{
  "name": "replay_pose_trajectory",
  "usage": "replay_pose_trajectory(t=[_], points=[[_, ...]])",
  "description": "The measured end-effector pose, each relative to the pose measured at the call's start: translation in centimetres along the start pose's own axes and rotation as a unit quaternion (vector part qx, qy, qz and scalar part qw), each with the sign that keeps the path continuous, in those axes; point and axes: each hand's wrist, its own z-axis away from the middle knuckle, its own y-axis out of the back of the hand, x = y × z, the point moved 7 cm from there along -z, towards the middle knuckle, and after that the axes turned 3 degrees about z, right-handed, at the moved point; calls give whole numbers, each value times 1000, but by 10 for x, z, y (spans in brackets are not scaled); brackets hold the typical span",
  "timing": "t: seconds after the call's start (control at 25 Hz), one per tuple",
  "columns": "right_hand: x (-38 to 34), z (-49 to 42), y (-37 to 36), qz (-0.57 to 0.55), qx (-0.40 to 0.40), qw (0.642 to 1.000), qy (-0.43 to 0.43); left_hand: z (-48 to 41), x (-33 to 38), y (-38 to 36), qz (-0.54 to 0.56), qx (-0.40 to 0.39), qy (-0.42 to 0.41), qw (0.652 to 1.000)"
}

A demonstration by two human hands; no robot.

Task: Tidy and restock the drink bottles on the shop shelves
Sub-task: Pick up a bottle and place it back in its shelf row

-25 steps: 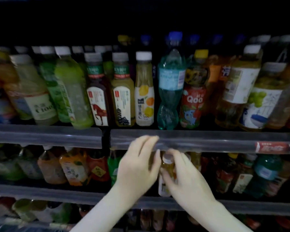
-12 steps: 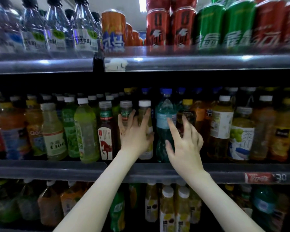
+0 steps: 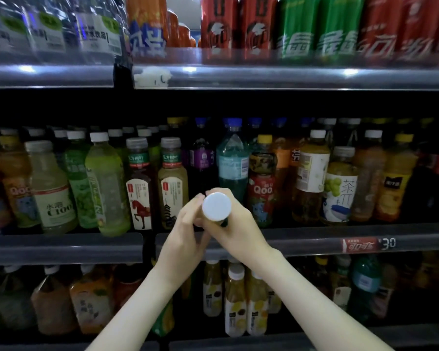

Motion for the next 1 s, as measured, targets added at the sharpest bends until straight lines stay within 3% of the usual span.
replay_pose_trajectory(t=[0.24,0.36,0.44,0.48,0.56,0.64,0.76,0.88,1.0], points=[[-45,27,39,-48,89,994,48,-4,26,16,35,14,-4,999],[-42,51,71,-111,65,991,-21,22,47,10,71,-11,-11,997],[-24,72,82,-132,36,986,-98,50,56,-7,120,-73,54,989],[-13,81,82,-121,17,983,-137,63,55,-19,156,-128,144,969],[13,94,74,-76,-32,974,-212,94,54,-51,227,-264,327,879],[47,106,60,-46,-76,954,-285,122,53,-71,252,-347,411,804],[84,122,40,-74,-131,919,-365,150,48,-80,288,-383,478,736],[101,136,24,-111,-190,896,-386,174,46,-82,307,-386,511,704],[118,151,20,-130,-171,897,-386,186,38,-89,261,-404,495,724]])
